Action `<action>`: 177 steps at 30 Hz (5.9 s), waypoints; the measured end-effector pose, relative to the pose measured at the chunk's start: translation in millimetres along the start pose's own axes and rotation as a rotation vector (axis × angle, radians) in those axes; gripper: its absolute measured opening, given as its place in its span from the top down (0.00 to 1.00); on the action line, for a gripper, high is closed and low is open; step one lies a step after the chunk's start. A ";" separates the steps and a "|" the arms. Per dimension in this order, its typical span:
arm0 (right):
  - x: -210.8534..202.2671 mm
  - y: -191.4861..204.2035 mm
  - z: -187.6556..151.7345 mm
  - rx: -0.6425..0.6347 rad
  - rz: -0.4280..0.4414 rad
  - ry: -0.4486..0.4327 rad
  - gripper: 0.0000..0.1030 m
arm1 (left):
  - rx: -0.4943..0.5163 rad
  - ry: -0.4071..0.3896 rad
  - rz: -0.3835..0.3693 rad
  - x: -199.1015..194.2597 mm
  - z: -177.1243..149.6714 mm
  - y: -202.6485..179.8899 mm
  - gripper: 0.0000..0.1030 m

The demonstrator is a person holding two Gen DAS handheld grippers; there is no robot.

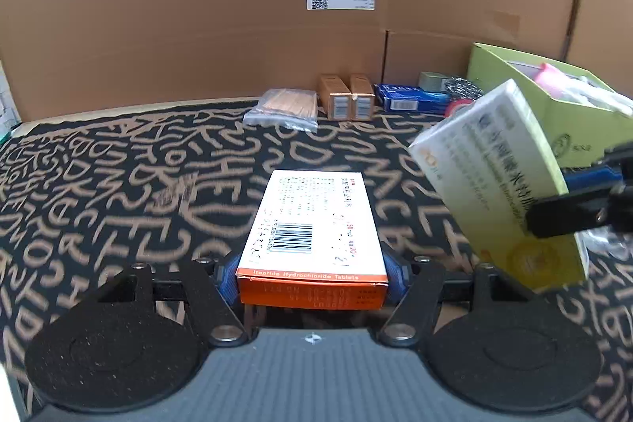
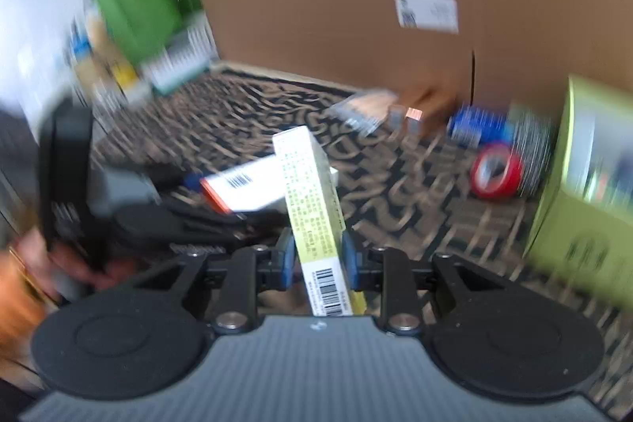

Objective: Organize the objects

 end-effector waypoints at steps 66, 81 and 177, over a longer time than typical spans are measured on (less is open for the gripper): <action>-198.3 -125.0 14.8 -0.011 -0.752 -0.513 0.36 | 0.156 -0.327 -0.188 -23.9 167.0 -209.5 0.32; -128.6 -239.5 18.0 0.059 -0.737 -0.401 0.00 | 0.121 -0.181 -0.128 97.0 171.8 -234.6 0.07; -36.5 -47.9 -83.4 0.082 -0.365 -0.209 0.88 | 0.025 -0.003 -0.037 32.7 -3.0 -67.1 0.32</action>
Point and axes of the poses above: each gripper's, at about its wrist camera, not at the fingertips, and x roughly the way its jaws point, y to its left, z to its top, the point moved 4 cm from there along x, roughly the way its jaws point, and after that the axes turned 4 degrees about -y, right-handed, at the moved point
